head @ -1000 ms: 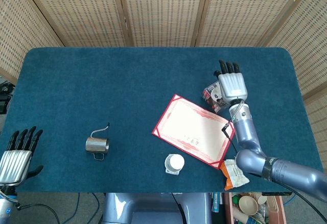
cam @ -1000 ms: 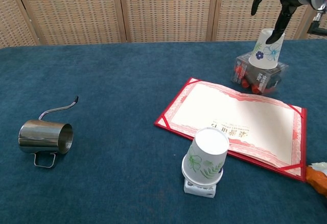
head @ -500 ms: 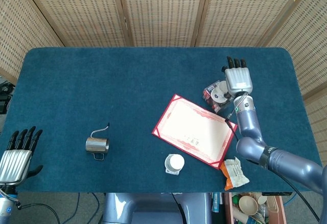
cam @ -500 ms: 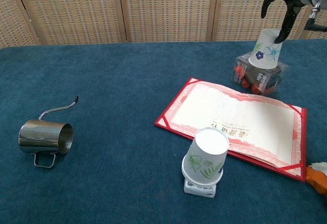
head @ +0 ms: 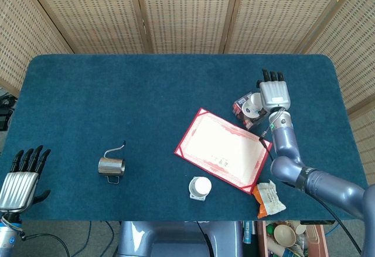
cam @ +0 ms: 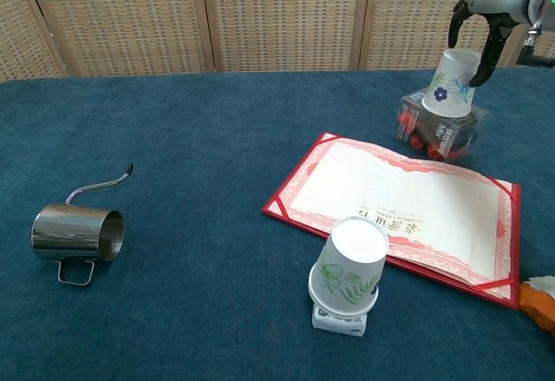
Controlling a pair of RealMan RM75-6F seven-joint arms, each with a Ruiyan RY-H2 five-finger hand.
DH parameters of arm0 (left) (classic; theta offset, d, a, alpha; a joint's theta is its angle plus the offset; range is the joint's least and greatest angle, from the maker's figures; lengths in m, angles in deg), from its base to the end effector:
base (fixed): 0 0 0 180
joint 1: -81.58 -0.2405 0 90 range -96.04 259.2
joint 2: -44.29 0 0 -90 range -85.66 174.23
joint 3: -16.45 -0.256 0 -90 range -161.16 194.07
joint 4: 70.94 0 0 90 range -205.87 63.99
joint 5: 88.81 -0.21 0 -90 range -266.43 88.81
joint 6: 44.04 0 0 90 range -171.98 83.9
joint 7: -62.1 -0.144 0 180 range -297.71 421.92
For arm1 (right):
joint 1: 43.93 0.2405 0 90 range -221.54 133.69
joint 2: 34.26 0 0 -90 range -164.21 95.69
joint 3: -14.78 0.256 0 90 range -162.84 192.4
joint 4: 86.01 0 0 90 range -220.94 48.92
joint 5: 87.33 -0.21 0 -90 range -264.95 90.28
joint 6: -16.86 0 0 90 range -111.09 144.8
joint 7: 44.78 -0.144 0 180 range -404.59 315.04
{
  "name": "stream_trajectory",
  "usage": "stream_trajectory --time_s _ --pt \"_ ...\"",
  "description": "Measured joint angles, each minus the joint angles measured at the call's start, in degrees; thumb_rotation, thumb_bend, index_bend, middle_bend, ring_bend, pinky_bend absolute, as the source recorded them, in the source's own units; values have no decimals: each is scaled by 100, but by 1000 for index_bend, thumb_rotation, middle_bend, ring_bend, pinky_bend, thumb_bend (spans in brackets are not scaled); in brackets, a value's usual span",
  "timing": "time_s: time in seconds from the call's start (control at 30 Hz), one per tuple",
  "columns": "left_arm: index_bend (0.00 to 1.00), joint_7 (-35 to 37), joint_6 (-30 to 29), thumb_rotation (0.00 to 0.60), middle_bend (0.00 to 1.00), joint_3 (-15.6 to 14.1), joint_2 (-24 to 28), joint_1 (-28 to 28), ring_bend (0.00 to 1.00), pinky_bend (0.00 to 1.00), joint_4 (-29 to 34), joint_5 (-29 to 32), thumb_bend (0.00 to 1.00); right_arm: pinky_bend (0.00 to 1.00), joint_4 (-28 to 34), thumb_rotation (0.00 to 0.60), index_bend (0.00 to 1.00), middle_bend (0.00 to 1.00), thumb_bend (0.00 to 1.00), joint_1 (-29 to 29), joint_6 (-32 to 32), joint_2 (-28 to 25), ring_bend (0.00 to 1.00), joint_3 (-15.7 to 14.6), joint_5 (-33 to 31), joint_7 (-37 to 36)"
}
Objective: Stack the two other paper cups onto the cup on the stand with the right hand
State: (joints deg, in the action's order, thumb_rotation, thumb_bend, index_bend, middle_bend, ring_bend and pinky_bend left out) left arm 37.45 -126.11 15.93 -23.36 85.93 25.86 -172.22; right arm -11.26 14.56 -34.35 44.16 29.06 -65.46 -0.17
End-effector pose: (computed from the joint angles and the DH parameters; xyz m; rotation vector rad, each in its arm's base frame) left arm -0.3032 0.1630 0.1196 -1.5293 -0.7805 -0.5932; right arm -0.1588 -0.4604 0.0890 1.5333 -0.8412 0.5159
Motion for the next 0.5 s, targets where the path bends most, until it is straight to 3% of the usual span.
stream_trajectory --time_s 0.27,0.5 --pt "0 21 -6 600 0 -18 26 -1 0 0 12 -20 185 0 -145 600 456 0 101 34 -69 101 0 -58 45 -7" --pt "0 32 9 600 0 -35 38 9 0 0 24 -37 185 0 -32 600 502 6 101 29 -104 85 0 -72 15 -15"
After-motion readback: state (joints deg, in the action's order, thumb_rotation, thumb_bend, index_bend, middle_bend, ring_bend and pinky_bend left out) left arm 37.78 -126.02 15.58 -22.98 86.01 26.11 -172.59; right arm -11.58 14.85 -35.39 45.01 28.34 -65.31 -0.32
